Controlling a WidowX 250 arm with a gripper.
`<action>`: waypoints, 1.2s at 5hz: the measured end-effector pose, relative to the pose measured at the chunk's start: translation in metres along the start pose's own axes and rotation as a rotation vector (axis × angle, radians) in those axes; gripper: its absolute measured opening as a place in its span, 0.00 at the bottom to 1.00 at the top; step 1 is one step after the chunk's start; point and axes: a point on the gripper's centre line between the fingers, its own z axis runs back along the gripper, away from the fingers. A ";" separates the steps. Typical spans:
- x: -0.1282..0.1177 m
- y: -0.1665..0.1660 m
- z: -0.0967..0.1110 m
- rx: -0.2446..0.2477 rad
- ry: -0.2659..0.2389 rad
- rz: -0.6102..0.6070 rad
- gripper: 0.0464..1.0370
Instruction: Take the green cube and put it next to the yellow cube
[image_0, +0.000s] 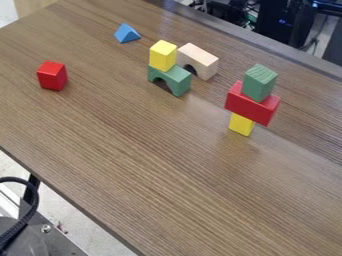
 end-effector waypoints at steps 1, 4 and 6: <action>-0.003 0.002 -0.017 0.029 0.038 0.002 0.96; 0.000 0.011 -0.013 -0.089 -0.093 0.469 0.96; 0.007 0.027 -0.018 -0.107 -0.242 0.818 0.96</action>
